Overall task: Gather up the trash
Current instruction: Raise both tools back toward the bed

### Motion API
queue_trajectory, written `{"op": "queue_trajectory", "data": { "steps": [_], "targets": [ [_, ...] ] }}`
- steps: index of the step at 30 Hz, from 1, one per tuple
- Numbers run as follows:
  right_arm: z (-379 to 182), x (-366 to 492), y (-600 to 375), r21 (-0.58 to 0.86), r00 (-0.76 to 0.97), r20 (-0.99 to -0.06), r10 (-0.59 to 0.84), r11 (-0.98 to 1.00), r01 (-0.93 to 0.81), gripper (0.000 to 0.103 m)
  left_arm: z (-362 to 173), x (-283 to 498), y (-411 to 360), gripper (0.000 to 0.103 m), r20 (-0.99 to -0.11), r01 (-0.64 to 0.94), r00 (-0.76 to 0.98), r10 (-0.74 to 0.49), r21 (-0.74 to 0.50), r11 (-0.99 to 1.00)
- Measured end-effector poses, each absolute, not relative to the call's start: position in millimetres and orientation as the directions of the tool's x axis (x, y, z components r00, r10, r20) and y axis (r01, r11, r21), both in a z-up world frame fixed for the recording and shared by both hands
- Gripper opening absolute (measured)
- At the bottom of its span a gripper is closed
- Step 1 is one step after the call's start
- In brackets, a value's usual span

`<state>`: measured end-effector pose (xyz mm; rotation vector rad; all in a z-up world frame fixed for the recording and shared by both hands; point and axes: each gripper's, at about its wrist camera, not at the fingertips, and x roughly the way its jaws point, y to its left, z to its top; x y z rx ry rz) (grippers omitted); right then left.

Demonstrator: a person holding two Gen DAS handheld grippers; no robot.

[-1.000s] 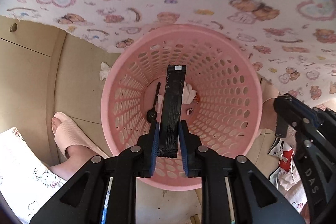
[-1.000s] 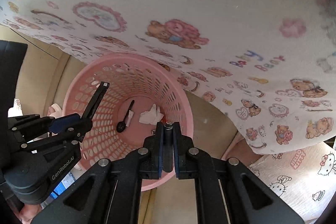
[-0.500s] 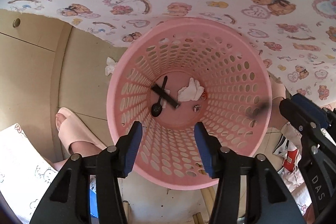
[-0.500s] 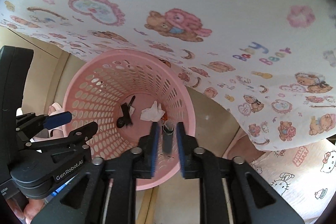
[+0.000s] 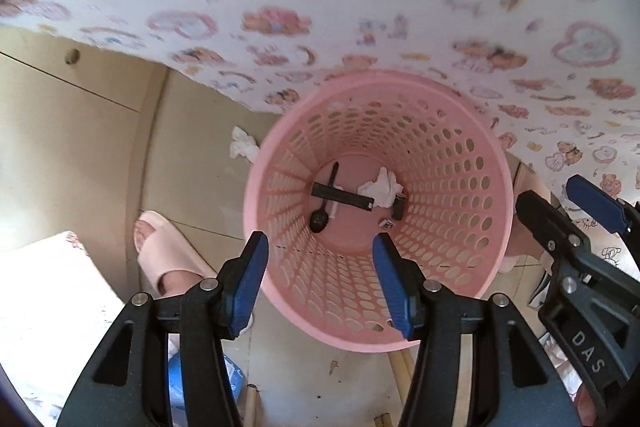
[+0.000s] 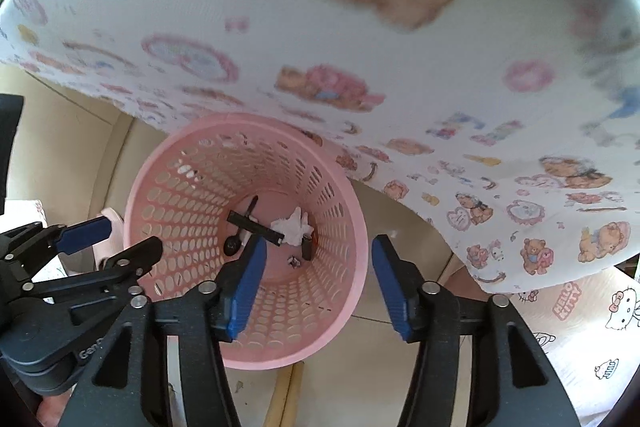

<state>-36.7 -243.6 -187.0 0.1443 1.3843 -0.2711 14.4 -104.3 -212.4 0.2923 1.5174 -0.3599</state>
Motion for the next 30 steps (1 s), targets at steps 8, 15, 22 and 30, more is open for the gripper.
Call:
{"op": "queue_trajectory", "data": {
  "steps": [8,15,22,30],
  "targets": [
    [-147,-40,-244,-0.005,0.275,-0.957,-0.091,0.954,0.3,0.058,-167,12,-98,0.053,-0.991,0.413,0.099,-0.095,-0.046,0.91],
    [-107,-48,-241,0.045,0.393,-0.916,-0.078,0.955,0.295,0.058,-126,15,-84,0.054,-0.97,0.385,0.175,-0.167,-0.089,0.919],
    [-73,-54,-245,0.116,0.492,-0.87,-0.033,0.956,0.27,0.059,-91,15,-75,0.054,-0.929,0.365,0.333,-0.159,-0.028,0.93],
    [-38,-62,-231,0.115,0.61,-0.792,-0.013,0.978,0.171,0.059,-64,18,-66,0.055,-0.889,0.366,0.432,-0.151,0.02,0.93]
  ]
}}
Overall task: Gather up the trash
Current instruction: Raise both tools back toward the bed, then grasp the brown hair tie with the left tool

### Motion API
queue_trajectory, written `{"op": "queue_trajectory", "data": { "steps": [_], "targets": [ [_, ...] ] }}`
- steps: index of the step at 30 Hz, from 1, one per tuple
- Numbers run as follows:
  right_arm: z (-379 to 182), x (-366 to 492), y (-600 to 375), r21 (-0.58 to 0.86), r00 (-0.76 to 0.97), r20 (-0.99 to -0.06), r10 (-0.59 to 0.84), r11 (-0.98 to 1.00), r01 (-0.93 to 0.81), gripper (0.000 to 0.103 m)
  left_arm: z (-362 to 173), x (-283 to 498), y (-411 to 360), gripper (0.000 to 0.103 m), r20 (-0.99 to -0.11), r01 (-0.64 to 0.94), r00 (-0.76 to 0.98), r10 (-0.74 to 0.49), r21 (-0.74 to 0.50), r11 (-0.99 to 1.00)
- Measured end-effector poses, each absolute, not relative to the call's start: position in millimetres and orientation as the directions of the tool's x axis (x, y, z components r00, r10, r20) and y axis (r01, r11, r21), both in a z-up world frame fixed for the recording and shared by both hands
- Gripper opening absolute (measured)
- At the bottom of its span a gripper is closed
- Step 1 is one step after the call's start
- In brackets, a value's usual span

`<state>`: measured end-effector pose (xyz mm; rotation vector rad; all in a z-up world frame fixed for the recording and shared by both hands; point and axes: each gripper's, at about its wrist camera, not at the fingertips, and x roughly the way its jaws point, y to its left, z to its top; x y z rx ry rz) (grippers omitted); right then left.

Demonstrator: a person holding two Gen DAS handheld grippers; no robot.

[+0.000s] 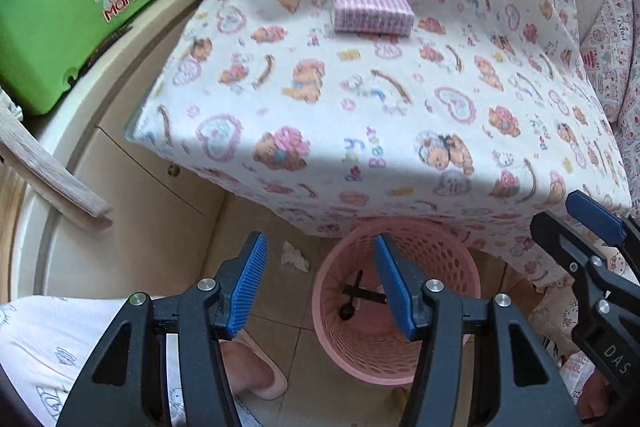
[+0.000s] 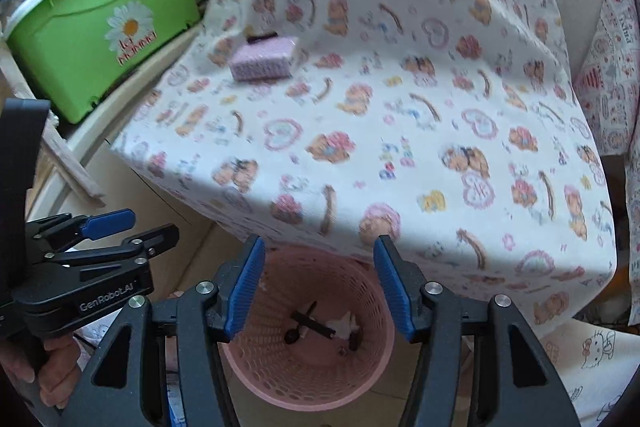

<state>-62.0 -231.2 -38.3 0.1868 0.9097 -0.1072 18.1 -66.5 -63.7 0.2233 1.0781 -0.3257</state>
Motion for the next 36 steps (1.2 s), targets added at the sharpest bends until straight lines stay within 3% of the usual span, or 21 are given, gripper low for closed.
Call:
{"op": "queue_trajectory", "data": {
  "steps": [14,25,32,36],
  "targets": [
    [-12,-45,-261,0.152,0.701,-0.708,-0.081,0.953,0.263,0.059,8,70,-50,0.057,-0.836,0.369,0.502,-0.222,-0.025,0.929],
    [-29,-26,-273,0.182,0.66,-0.749,-0.065,0.937,0.298,0.063,-10,130,-37,0.06,-0.873,0.283,0.403,-0.273,-0.165,0.945],
    [-23,-22,-278,0.159,0.67,-0.731,-0.125,0.925,0.345,0.063,4,162,-73,0.06,-0.872,0.346,0.354,-0.338,-0.214,0.914],
    [-22,-18,-278,0.138,0.667,-0.731,-0.143,0.927,0.35,0.063,13,185,-92,0.054,-0.853,0.299,0.387,-0.35,-0.243,0.923]
  ]
}}
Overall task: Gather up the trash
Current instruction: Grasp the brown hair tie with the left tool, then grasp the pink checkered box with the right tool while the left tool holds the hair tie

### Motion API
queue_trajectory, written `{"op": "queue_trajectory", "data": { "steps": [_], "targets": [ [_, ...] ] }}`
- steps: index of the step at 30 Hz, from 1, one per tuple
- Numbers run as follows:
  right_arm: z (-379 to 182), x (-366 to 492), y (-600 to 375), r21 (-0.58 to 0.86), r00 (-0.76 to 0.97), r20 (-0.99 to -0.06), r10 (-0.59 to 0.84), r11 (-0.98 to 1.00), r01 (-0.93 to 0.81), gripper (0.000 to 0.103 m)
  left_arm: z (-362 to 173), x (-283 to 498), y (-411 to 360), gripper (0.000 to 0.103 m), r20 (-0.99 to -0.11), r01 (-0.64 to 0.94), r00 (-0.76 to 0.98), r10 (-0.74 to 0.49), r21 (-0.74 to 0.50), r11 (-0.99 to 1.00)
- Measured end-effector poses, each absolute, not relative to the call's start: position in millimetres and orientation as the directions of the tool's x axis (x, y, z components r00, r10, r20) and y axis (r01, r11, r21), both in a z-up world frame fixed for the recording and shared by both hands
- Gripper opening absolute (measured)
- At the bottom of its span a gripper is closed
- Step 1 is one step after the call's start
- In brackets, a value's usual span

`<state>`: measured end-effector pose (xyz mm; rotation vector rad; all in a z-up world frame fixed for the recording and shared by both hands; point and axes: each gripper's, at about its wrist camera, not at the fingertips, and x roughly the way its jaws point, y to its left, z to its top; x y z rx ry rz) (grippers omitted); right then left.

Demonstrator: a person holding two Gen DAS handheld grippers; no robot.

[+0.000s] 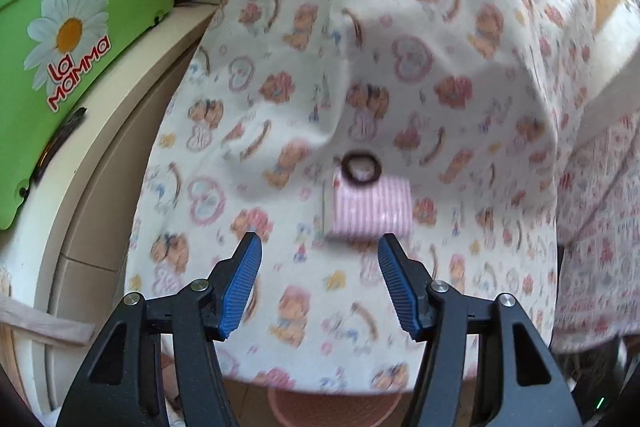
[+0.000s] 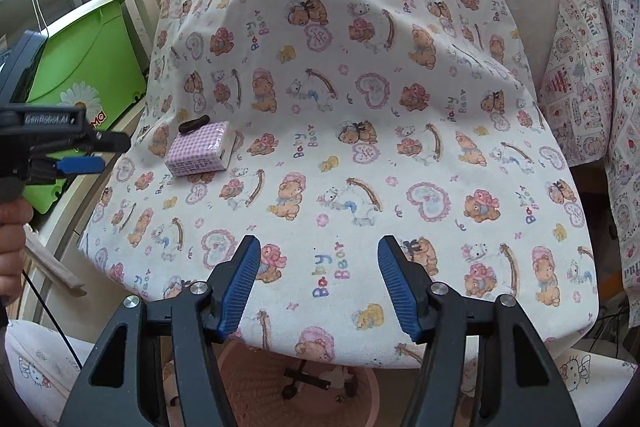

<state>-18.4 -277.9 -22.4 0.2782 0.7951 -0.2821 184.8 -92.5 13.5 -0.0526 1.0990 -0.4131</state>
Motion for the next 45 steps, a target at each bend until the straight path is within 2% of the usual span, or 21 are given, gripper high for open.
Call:
{"op": "queue_trajectory", "data": {
  "steps": [2,6,9,13,19,21,23,29,33,45],
  "targets": [
    [-23,-16,-277,0.146,0.665,-0.735,-0.132,0.927,0.345,0.063,15,199,-101,0.05,-0.851,0.274,0.398,-0.343,-0.247,0.93],
    [-23,-14,-276,0.134,0.663,-0.737,-0.133,0.932,0.337,0.063,5,222,-120,0.041,-0.871,0.259,0.315,-0.378,-0.305,0.917],
    [-24,-12,-277,0.142,0.657,-0.744,-0.125,0.931,0.338,0.063,-4,235,-133,0.033,-0.89,0.248,0.289,-0.353,-0.286,0.926],
    [-22,-14,-279,0.145,0.653,-0.747,-0.125,0.928,0.343,0.063,-14,248,-144,0.033,-0.901,0.245,0.27,-0.339,-0.276,0.929],
    [-16,-16,-280,0.175,0.661,-0.745,-0.089,0.93,0.322,0.063,-25,253,-162,0.029,-0.931,0.256,0.281,-0.232,-0.16,0.953],
    [-14,-17,-278,0.164,0.665,-0.741,-0.094,0.935,0.314,0.063,-26,251,-165,0.014,-0.933,0.269,0.277,-0.231,-0.155,0.951],
    [-12,-17,-276,0.147,0.667,-0.738,-0.105,0.939,0.311,0.063,-23,248,-164,0.003,-0.928,0.285,0.274,-0.251,-0.171,0.943],
    [-12,-16,-274,0.159,0.668,-0.739,-0.091,0.939,0.304,0.063,-1,228,-155,0.003,-0.906,0.332,0.323,-0.274,-0.162,0.929],
    [-14,-16,-272,0.137,0.664,-0.74,-0.108,0.942,0.306,0.063,8,210,-138,0.003,-0.899,0.353,0.366,-0.24,-0.105,0.93],
    [-21,-12,-264,0.093,0.648,-0.748,-0.142,0.945,0.314,0.064,6,157,-58,0.003,-0.87,0.394,0.413,-0.268,-0.095,0.914]
  ]
}}
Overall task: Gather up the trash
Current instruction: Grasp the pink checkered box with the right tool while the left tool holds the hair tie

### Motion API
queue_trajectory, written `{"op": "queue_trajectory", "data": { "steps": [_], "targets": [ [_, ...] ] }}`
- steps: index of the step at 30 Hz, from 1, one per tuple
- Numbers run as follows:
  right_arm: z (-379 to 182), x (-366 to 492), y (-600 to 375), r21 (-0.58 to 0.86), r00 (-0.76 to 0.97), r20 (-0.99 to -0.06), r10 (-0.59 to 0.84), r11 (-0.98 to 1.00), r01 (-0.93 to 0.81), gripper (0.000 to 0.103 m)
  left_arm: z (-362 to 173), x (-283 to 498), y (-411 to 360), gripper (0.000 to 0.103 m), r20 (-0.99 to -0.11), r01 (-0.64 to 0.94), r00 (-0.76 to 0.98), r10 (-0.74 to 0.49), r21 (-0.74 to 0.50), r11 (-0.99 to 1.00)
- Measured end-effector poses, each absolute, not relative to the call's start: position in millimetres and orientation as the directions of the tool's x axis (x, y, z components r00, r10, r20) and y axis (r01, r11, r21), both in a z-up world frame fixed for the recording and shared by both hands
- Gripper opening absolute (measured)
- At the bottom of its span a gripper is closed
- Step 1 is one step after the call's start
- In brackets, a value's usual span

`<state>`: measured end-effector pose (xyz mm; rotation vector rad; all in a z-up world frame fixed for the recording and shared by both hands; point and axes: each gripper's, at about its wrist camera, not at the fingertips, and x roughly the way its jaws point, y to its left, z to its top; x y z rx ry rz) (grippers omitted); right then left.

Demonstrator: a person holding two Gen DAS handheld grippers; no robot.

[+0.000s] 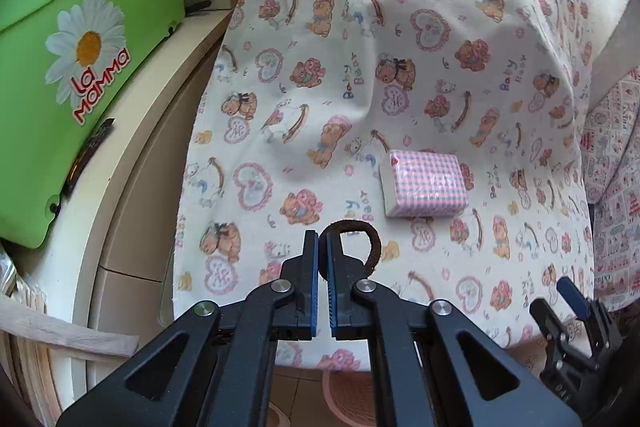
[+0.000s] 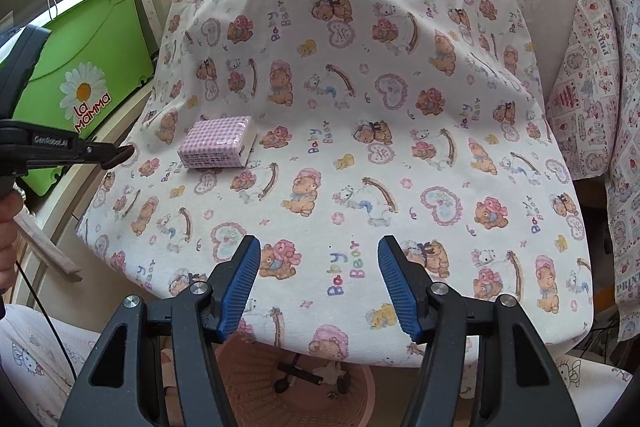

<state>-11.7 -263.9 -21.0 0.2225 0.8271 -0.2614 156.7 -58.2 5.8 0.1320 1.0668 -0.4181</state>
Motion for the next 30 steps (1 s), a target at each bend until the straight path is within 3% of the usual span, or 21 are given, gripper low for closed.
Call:
{"op": "queue_trajectory", "data": {
  "steps": [9,13,30],
  "targets": [
    [-14,-3,-247,0.069,0.658,-0.738,-0.149,0.953,0.294,0.077,-17,152,-27,0.003,-0.831,0.342,0.496,-0.252,-0.08,0.936],
    [-8,-1,-244,0.13,0.713,-0.689,-0.126,0.947,0.293,0.082,-29,149,-17,0.003,-0.837,0.351,0.484,-0.256,-0.082,0.933],
    [-37,124,-184,0.042,0.67,-0.724,-0.164,0.959,0.28,0.084,-32,162,-14,0.003,-0.826,0.301,0.492,-0.274,-0.134,0.944]
  ]
}}
